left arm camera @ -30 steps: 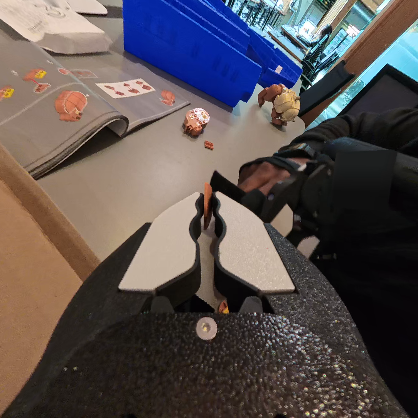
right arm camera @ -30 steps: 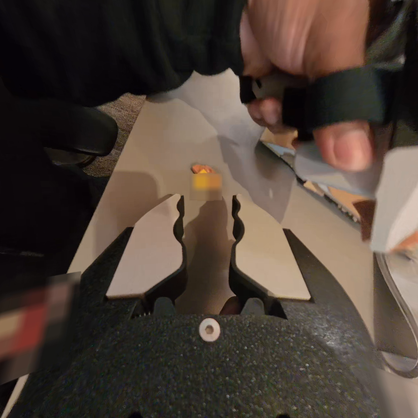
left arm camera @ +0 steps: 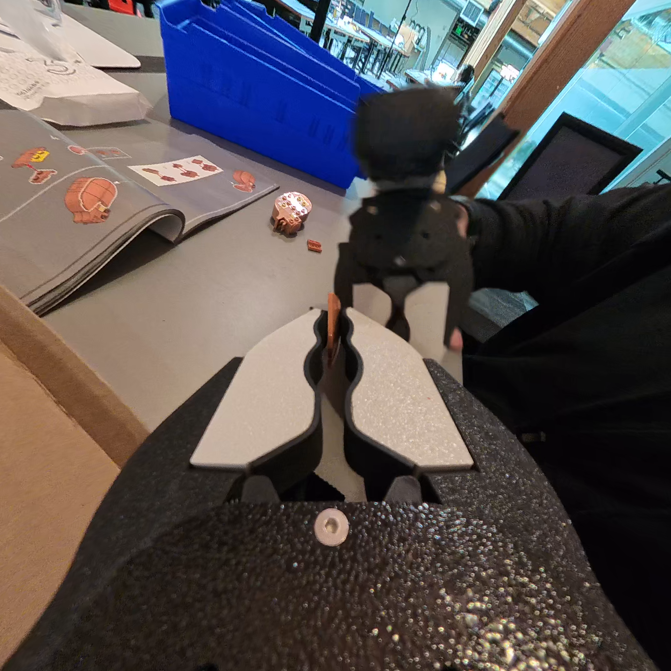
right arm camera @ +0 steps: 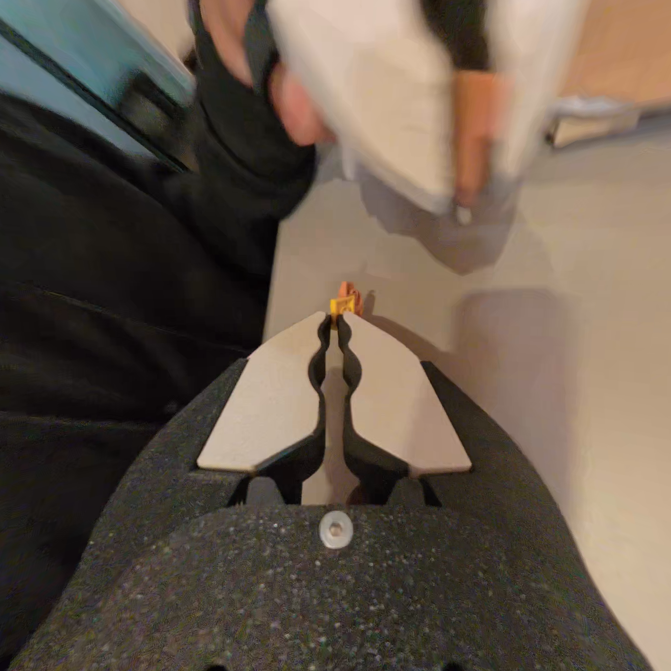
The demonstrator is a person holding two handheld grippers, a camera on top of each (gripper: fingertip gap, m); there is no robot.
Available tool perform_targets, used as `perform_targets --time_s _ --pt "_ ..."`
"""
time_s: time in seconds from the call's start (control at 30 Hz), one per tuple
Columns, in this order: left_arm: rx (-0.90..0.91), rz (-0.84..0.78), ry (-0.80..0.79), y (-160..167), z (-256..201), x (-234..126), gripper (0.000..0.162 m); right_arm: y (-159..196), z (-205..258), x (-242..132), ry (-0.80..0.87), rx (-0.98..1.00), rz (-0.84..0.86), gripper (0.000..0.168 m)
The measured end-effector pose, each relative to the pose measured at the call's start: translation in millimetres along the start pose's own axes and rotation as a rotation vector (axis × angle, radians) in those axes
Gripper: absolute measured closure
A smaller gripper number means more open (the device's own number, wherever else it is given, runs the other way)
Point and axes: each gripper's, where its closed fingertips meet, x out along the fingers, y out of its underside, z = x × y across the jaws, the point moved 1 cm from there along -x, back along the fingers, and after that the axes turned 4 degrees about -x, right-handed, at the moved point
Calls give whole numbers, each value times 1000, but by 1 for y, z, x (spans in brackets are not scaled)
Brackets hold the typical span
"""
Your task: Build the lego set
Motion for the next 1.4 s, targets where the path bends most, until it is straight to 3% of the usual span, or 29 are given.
perform_targets --time_s 0.1,0.2,0.43,0.8,0.97,1.0,1.2,1.27,1.4 --pt "12 47 2 7 -2 6 156 0 -12 -28 -159 275 -160 165" --pt "20 86 1 11 -4 14 156 14 -36 -44 -87 362 -131 159" --pt "36 166 -63 20 4 25 156 28 -75 -78 382 67 32 152" --pt "37 236 -85 26 11 33 156 39 -75 -70 497 -91 175 131" --pt "35 263 -87 30 12 37 156 38 -72 -64 481 -112 216 140" --pt "34 268 -86 30 12 38 156 39 -71 -63 488 -134 233 147" --pt "13 301 -66 33 13 44 156 34 -72 -65 587 -361 224 151" --pt "4 311 -67 33 16 45 156 22 -75 -76 702 -526 180 163" --pt "5 329 -88 31 21 48 156 13 -86 -104 973 -886 228 163"
